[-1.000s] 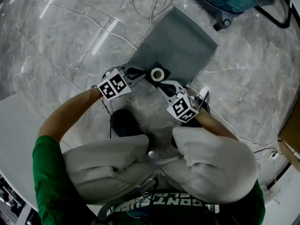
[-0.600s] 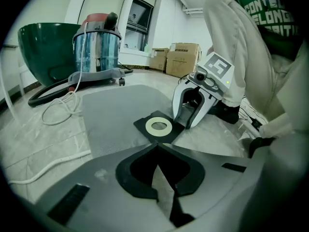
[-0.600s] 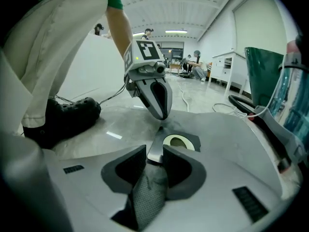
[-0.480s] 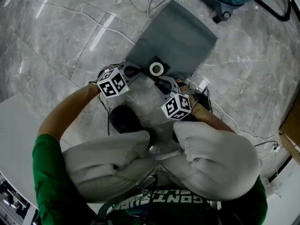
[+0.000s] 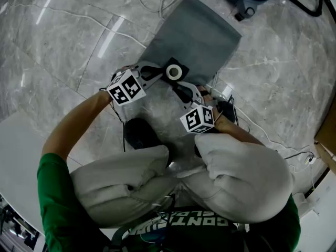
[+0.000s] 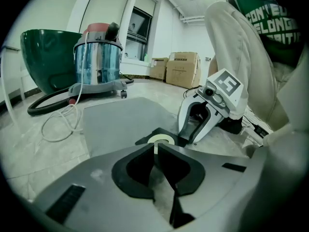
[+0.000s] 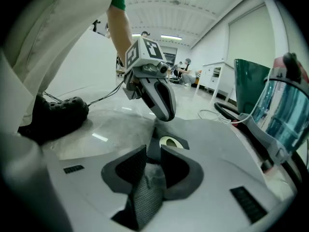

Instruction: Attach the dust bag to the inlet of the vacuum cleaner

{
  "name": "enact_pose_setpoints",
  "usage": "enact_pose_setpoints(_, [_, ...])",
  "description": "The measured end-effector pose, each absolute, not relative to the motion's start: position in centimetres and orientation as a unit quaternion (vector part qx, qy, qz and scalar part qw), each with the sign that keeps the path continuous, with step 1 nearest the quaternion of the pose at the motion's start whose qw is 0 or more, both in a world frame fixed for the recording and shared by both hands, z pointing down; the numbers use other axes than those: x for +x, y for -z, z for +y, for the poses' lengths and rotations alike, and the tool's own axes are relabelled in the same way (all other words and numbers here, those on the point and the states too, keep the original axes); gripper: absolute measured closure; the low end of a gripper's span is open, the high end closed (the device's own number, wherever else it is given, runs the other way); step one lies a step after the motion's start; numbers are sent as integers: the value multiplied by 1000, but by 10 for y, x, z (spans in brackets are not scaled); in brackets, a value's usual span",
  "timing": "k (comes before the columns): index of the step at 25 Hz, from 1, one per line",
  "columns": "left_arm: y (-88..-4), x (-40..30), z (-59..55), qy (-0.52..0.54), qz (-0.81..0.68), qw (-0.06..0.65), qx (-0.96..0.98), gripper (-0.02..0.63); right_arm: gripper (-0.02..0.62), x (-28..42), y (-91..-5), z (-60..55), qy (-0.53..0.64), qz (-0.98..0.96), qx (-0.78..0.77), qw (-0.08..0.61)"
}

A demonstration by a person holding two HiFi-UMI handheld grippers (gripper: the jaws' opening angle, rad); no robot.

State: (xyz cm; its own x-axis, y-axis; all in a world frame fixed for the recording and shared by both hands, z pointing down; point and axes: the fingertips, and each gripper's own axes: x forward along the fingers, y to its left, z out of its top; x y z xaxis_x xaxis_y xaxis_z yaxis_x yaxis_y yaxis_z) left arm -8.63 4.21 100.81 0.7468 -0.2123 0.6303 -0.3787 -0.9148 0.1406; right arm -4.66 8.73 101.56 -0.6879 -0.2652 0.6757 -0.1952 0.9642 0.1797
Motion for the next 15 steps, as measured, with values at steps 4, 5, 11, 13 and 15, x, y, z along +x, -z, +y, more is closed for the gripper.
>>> enact_pose_setpoints(4, [-992, -85, 22, -301, -168, 116, 932, 601, 500, -44, -1004, 70, 41, -920, 158, 356])
enact_pose_setpoints(5, [-988, -85, 17, -298, -170, 114, 932, 601, 500, -42, -1000, 65, 39, -921, 165, 350])
enact_pose_setpoints(11, [-974, -90, -12, -285, -192, 108, 933, 601, 500, -33, -980, 28, 16, -922, 209, 324])
enact_pose_setpoints(13, [-971, -89, -21, -287, -192, 103, 933, 601, 500, -31, -977, 17, 11, -923, 216, 319])
enact_pose_setpoints(15, [-971, -87, -27, -293, -189, 98, 932, 601, 500, -28, -975, 8, 3, -923, 222, 315])
